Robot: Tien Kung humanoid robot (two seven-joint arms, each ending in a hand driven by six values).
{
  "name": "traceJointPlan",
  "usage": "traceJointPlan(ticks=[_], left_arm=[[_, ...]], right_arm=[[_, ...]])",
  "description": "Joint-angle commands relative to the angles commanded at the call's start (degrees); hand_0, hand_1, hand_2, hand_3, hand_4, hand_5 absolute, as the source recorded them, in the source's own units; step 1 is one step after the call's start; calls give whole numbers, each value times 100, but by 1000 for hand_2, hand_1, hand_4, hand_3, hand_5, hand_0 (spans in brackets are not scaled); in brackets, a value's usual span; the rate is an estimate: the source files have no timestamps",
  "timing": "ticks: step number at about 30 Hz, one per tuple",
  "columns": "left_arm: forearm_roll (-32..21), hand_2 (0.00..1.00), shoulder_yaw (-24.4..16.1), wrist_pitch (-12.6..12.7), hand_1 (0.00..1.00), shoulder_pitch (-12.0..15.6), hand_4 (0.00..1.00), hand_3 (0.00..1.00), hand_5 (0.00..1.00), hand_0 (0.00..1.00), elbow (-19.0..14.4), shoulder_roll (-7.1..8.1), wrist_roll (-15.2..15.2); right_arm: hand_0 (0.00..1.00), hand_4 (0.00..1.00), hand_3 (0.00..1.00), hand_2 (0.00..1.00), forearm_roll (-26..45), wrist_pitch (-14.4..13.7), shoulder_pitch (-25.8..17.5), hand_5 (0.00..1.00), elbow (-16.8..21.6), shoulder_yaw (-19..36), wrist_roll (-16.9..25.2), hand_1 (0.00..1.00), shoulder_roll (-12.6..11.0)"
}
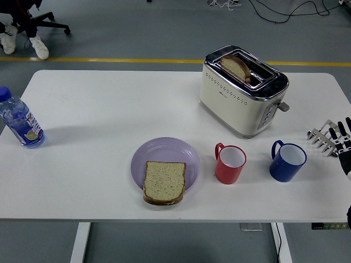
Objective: Pick up the cup,pour liquid into bread,place the cup on the desk
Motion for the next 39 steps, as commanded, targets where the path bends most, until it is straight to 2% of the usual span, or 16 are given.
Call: traceJointPlan(ticks=[5,9,10,15,16,28,39], left_arm=[[-5,612,-1,0,577,-4,373,556,986,626,2,-10,0],[-7,612,6,-2,577,-4,373,556,986,626,3,-12,1],[-8,612,7,-2,576,-4,373,556,986,626,3,-13,2],[-2,612,-3,-3,576,-5,373,556,986,626,3,-15,2],[-4,612,0,-2,575,-5,375,556,987,627,4,-16,2],[-21,614,31,5,575,12,376,556,992,627,10,-23,-5],[-92,616,190,4,580,42,375,556,989,627,25,-32,-3]], right_arm=[[697,679,661,685,-38,-45,5,286,-19,4,-96,633,10],[697,679,661,685,-99,37,16,286,-65,14,-161,633,19],[679,653,649,679,-107,50,17,236,-72,16,-172,622,20],[679,653,649,679,-83,145,33,236,-145,11,-149,622,20],[663,620,621,663,-64,169,35,187,-160,4,-140,602,20],[660,612,615,650,-21,240,35,199,-270,-35,-172,594,7],[658,601,608,644,28,524,49,187,-483,8,-316,592,3]])
